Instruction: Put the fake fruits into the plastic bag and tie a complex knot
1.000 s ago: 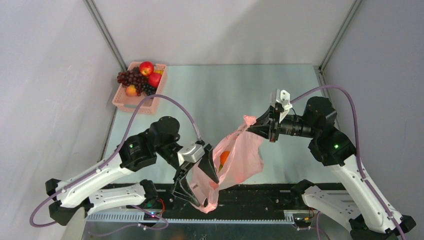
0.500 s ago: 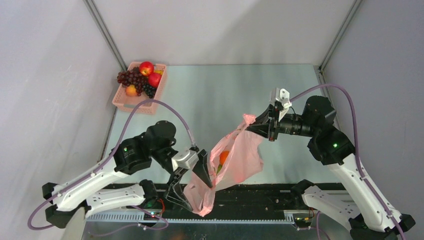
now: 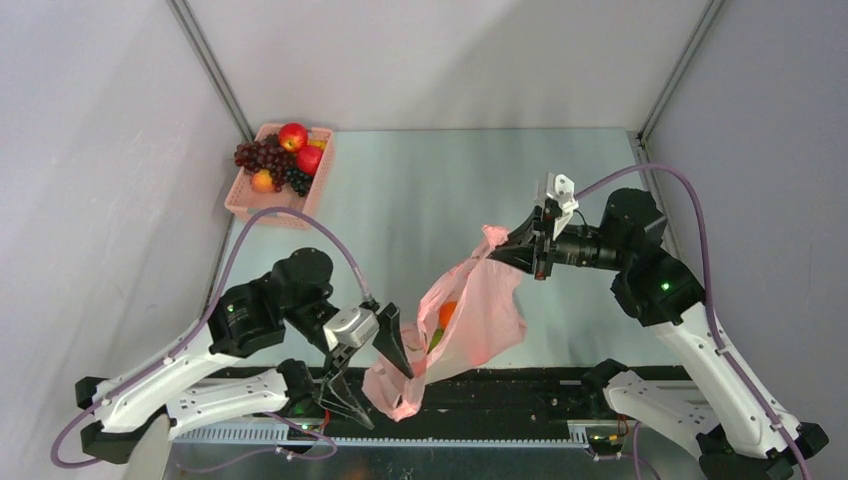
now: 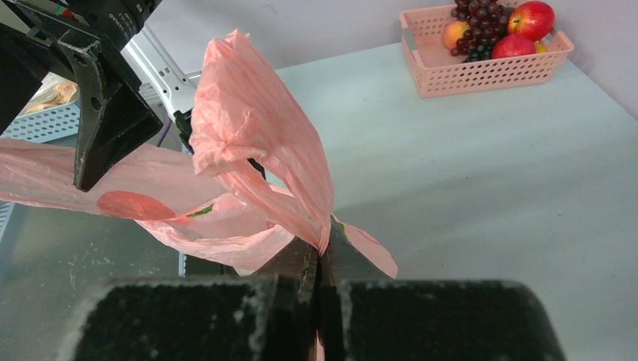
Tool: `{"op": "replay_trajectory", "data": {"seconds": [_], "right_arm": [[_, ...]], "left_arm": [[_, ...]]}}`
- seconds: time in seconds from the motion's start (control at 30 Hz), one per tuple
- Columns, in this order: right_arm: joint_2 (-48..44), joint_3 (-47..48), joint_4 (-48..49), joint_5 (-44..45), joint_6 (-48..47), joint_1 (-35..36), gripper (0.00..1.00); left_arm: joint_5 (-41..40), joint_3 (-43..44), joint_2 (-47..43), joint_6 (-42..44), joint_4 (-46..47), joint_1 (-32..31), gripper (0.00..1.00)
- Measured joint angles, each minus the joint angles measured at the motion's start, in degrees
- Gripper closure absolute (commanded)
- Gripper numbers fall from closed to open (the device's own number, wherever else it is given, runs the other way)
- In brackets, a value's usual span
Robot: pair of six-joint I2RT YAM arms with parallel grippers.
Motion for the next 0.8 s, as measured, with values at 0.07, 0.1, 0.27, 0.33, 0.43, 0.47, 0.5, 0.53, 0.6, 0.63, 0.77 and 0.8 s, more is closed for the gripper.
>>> {"op": "replay_trajectory", "data": {"seconds": [0.07, 0.1, 0.27, 0.33, 0.43, 0.47, 0.5, 0.53, 0.6, 0.63, 0.77, 0.8], "right_arm": [[0.28, 0.00, 0.26, 0.02, 0.00, 0.24, 1.00], [0.39, 0.00, 0.39, 0.02, 0.00, 0.33, 1.00], [0.55, 0.00, 0.63, 0.02, 0.00, 0.70, 1.00], [0.52, 0.00, 0.61, 0.04, 0.00, 0.76, 1.00], [0.52, 0.00, 0.57, 0.04, -0.02, 0.90, 1.00], [0.52, 0.00, 0.55, 0.07, -0.04, 0.96, 1.00], [0.52, 0.00, 0.52, 0.07, -0.04, 1.01, 1.00], [0.52, 0.00, 0.50, 0.07, -0.04, 1.03, 1.00], [0.46, 0.00, 0.39, 0.09, -0.07, 1.11, 1.00], [0.39, 0.00, 0.24, 0.13, -0.07, 1.18, 1.00], [-0.13, 0.00, -0.17, 0.63, -0.07, 1.62, 1.00], [-0.44, 0.00, -0.44, 0.83, -0.07, 1.77, 1.00]], "left_arm": [[-0.61, -0.52, -0.20, -0.17, 0.42, 0.00, 0.01], [-0.96, -0.87, -0.17, -0.52, 0.90, -0.04, 0.02], [-2.95, -2.82, 1.11, -2.16, 3.96, -0.11, 0.07], [-3.76, -3.48, 1.73, -3.06, 5.73, -0.11, 0.11], [-5.29, -5.01, 2.49, -4.96, 8.87, -0.11, 0.18], [-5.66, -5.55, 2.56, -5.90, 10.16, -0.11, 0.24], [-6.19, -6.12, 2.56, -6.88, 11.69, -0.11, 0.27], [-6.71, -6.71, 2.56, -7.76, 13.40, -0.13, 0.37], [-7.82, -7.72, 2.56, -9.88, 16.68, -0.13, 0.55], [-8.13, -8.11, 2.56, -11.02, 17.99, -0.15, 0.60], [-10.32, -9.88, 2.14, -15.15, 23.85, -0.15, 0.92], [-10.93, -10.36, 1.84, -16.17, 24.94, -0.15, 0.98]]}}
